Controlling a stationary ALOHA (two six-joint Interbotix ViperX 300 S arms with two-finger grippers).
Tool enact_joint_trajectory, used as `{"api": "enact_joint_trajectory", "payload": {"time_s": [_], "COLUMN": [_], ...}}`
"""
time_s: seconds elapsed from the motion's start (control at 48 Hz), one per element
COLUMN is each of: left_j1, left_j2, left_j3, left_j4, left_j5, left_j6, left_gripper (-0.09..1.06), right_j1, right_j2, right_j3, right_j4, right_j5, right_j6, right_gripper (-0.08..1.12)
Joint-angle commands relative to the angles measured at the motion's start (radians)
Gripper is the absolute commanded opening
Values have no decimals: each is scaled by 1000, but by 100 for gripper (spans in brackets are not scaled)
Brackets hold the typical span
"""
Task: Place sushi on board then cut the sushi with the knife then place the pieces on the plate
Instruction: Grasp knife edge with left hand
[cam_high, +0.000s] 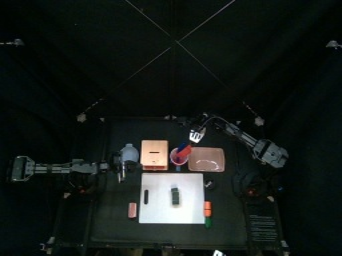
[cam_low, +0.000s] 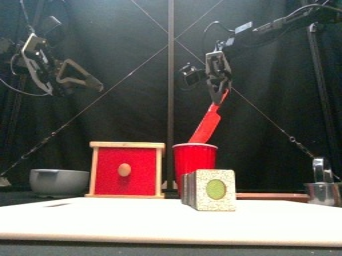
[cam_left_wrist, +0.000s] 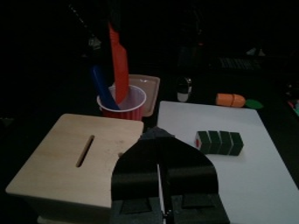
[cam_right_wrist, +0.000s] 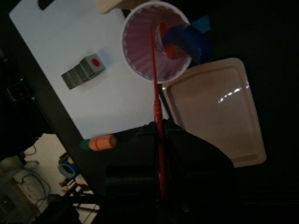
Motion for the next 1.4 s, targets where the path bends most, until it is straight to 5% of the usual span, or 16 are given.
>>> {"api": "enact_joint_trajectory", "payload": {"time_s": [0.021,0.271,0.667,1.042,1.188,1.396], "left_j1": [-2,-2,-6,-101,-120,-160], "left_j2": [-14,-55,-60,-54,-32,43], "left_j3": [-23,-26,-54,-80,-80,-91], "left_j4": [0,0,2,5,20,23], "left_j5": [-9,-9,-11,-23,-25,-49], "left_j6": [2,0,2,3,6,2], "left_gripper": [-2,-2,-2,0,11,40], "right_j1": [6,46,233,387,502,595], "right_j2": [-98,-258,-532,-798,-798,-742], "right_j3": [0,94,442,824,908,962], "right_j4": [3,5,5,8,-17,-31], "right_j5": [-9,-121,-551,-1012,-1140,-1253], "right_j6": [-3,-2,3,2,2,3], "right_gripper": [34,34,34,34,34,34]}}
